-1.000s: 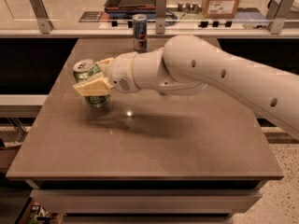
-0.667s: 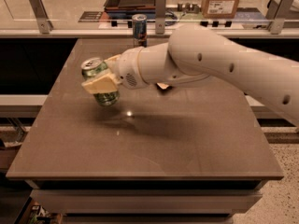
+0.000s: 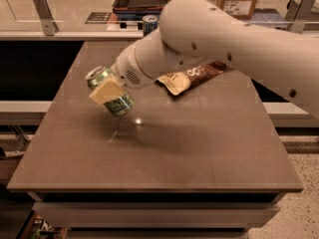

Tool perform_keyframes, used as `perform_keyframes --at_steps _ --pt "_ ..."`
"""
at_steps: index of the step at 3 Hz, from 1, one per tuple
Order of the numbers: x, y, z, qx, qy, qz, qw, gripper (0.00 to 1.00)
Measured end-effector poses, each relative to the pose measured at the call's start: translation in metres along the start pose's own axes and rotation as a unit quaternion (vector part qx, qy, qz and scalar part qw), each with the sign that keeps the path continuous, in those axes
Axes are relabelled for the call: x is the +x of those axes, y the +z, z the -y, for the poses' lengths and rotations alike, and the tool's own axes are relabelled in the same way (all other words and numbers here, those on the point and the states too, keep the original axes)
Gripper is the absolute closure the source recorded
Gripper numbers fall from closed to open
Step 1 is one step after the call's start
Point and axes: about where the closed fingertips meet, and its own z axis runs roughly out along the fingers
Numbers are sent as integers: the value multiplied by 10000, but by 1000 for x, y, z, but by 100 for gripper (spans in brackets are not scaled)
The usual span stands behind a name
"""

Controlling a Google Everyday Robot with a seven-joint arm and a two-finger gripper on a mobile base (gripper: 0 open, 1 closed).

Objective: Knock green can over

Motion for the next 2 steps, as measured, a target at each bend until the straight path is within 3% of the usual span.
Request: perform_keyframes --at_steps 2 --pt "0 23 -18 -229 283 -817 9960 100"
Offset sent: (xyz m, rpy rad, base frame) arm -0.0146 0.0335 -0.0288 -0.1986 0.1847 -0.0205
